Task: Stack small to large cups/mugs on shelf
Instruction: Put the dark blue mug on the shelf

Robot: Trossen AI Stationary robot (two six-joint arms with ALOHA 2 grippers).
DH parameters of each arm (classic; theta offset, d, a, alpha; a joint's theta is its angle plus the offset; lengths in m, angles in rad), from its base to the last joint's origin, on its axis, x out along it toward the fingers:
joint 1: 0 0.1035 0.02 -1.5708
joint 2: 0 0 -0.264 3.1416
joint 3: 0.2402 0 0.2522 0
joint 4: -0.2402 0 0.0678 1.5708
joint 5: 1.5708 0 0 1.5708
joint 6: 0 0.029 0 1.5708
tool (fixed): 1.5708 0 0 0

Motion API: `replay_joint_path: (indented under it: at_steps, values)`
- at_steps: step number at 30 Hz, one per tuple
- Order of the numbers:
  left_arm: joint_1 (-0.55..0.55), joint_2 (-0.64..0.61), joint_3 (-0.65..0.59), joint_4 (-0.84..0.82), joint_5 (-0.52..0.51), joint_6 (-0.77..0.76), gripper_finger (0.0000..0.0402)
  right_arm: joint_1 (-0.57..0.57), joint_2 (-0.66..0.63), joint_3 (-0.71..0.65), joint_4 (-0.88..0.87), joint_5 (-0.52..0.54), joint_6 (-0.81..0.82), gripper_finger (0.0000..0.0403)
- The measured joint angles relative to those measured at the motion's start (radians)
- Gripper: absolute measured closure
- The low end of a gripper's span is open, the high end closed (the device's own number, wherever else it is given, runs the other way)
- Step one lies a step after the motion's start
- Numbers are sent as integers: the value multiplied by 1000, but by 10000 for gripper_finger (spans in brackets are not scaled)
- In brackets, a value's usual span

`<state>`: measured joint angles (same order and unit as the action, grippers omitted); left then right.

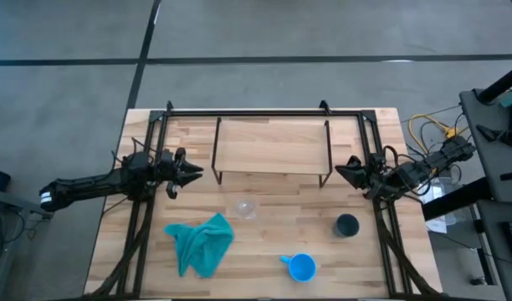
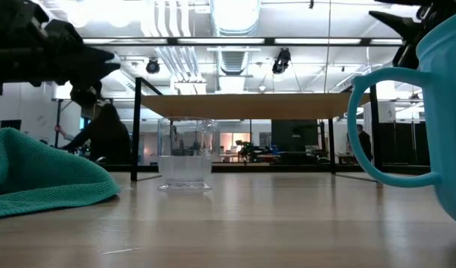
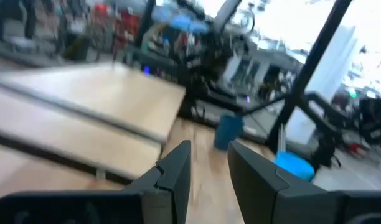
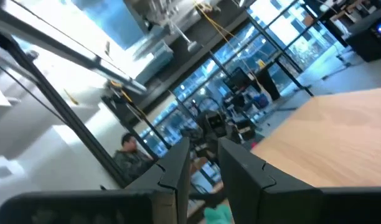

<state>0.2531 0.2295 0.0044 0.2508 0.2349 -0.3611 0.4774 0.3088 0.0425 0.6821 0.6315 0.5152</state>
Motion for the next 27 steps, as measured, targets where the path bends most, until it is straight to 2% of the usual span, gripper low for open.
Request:
replay_joint_path:
  at_steps: [4, 7, 11, 15, 20, 27]
  values:
    - [0, 7, 0, 118, -16, -2, 308, 0, 0, 0, 21, 0, 20, 326]
    - [0, 20, 7, 202, -38, -102, 308, 0, 0, 3, 38, -1, 21, 328]
    - [0, 55, 77, 145, -20, -231, 308, 0, 3, 32, 34, -1, -46, 326]
    - [0, 117, 188, 81, 78, -228, 308, 0, 12, 52, 30, -2, -62, 327]
    - [0, 251, 411, -157, 142, -135, 308, 0, 15, 66, 27, -4, -51, 332]
    - [0, 485, 767, -515, 146, 90, 308, 0, 14, 66, -75, -29, 22, 333]
